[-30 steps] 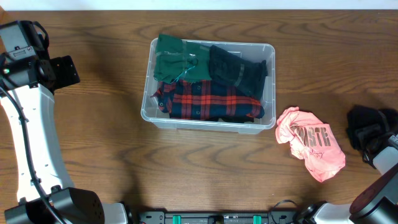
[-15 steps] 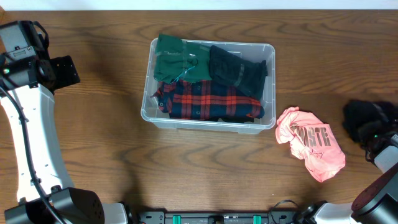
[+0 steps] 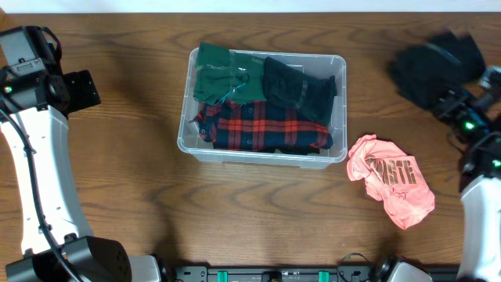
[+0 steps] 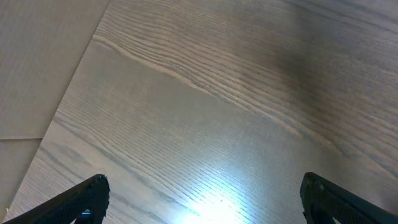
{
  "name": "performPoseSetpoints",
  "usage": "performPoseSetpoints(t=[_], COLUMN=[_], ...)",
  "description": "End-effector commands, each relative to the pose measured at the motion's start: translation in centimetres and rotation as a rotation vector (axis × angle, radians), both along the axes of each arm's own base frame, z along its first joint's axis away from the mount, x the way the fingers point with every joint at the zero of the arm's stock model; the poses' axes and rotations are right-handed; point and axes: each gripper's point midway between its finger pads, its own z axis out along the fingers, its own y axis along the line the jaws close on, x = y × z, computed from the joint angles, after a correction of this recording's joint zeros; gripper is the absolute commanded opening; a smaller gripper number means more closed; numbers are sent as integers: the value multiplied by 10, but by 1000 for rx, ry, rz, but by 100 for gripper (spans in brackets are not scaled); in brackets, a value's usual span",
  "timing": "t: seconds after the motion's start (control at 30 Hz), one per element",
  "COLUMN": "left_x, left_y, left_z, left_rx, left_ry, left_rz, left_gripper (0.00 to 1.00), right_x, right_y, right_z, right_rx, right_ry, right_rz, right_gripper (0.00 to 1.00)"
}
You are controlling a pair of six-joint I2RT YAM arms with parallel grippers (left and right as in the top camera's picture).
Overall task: Pack container
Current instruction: 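Lift the black garment and swing it over the bin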
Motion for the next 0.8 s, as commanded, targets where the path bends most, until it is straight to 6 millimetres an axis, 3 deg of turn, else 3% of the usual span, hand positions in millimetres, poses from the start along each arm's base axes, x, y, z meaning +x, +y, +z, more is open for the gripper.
performPoseSetpoints(t=[0.0, 0.1, 0.4, 0.63, 0.77], left_x=[-2, -2, -2, -2, -2], left_y=[2, 1, 1, 1, 1], left_z=[-3, -3, -3, -3, -3], left_rx=[7, 7, 7, 7, 7], left_ry=[16, 16, 16, 16, 16], left_rz=[-2, -2, -2, -2, -2], left_gripper=[98, 98, 98, 98, 98], right_x=[-8, -13, -27, -29, -23], right_y=[68, 118, 265, 352, 384], right_z=[33, 36, 15, -3, -13], right_rx=[-2, -29, -103, -141, -144], right_ry=[-81, -101, -137, -108, -88], right_rz=[187, 311, 607, 773, 828], right_gripper=[1, 2, 1, 1, 1])
